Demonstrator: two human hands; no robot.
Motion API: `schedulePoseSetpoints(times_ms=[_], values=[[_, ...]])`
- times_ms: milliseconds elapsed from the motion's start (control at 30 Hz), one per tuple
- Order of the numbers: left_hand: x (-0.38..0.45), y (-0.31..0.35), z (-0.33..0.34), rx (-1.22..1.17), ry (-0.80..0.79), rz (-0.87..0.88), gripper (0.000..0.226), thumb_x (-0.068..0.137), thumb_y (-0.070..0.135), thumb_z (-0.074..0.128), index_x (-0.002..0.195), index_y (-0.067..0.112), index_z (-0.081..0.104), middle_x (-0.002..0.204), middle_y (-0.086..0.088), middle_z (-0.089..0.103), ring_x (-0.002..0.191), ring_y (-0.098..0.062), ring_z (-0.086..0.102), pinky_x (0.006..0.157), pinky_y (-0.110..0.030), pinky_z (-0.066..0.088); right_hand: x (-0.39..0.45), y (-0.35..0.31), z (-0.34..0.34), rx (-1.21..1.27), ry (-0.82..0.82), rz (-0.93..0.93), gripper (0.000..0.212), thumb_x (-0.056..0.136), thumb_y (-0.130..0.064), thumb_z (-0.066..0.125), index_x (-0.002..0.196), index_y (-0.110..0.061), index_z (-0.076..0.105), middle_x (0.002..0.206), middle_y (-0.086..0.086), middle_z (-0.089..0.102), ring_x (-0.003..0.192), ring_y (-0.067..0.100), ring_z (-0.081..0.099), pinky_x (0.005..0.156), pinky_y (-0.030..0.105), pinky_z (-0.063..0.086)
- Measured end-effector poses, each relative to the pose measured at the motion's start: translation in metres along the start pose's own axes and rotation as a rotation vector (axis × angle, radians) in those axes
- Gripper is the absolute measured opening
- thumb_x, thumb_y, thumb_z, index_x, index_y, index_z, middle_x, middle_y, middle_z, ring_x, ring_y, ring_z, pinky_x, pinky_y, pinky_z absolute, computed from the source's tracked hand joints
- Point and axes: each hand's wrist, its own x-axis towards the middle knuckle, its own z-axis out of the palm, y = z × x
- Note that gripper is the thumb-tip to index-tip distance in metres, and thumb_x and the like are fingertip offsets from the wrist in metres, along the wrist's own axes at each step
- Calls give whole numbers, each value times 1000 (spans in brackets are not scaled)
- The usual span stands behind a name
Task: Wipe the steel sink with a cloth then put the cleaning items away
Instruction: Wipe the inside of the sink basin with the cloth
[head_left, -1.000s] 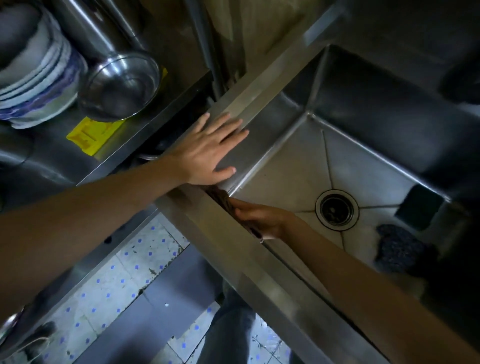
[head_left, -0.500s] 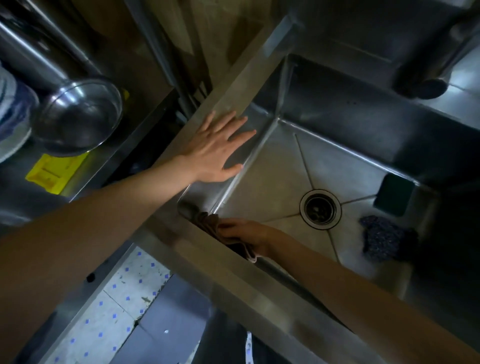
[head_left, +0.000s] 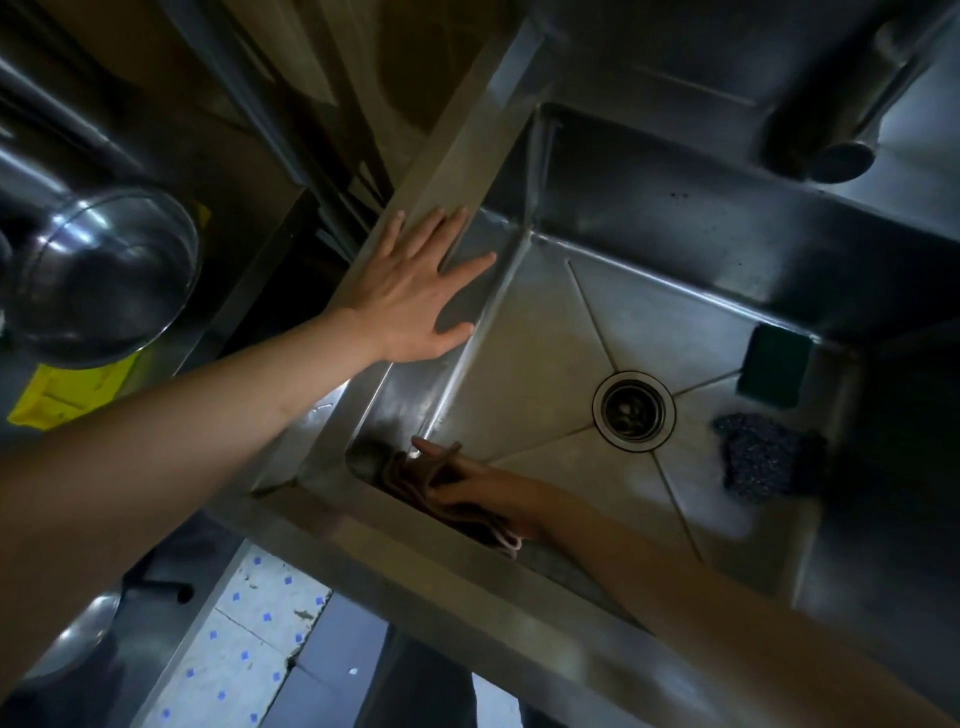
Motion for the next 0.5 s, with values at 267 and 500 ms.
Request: schedulePoseSetpoints(times_ms=[267, 500], values=[[1, 1, 1, 10, 14, -1, 81, 84, 68, 35, 149, 36, -1, 158, -16, -9, 146, -32, -4, 114, -54, -1, 4, -7, 5, -46, -33, 18, 72, 95, -3, 46, 152, -19, 5, 155, -4, 18, 141, 13, 22, 110, 19, 22], [-1, 2, 2, 19, 23, -20, 84, 83, 69, 33, 150, 32, -3, 158, -13, -9, 146, -30, -4, 114, -54, 0, 4, -5, 5, 43, 0, 83, 47, 91, -9, 56, 135, -6, 43, 117, 10, 54, 94, 12, 56, 80, 16, 47]])
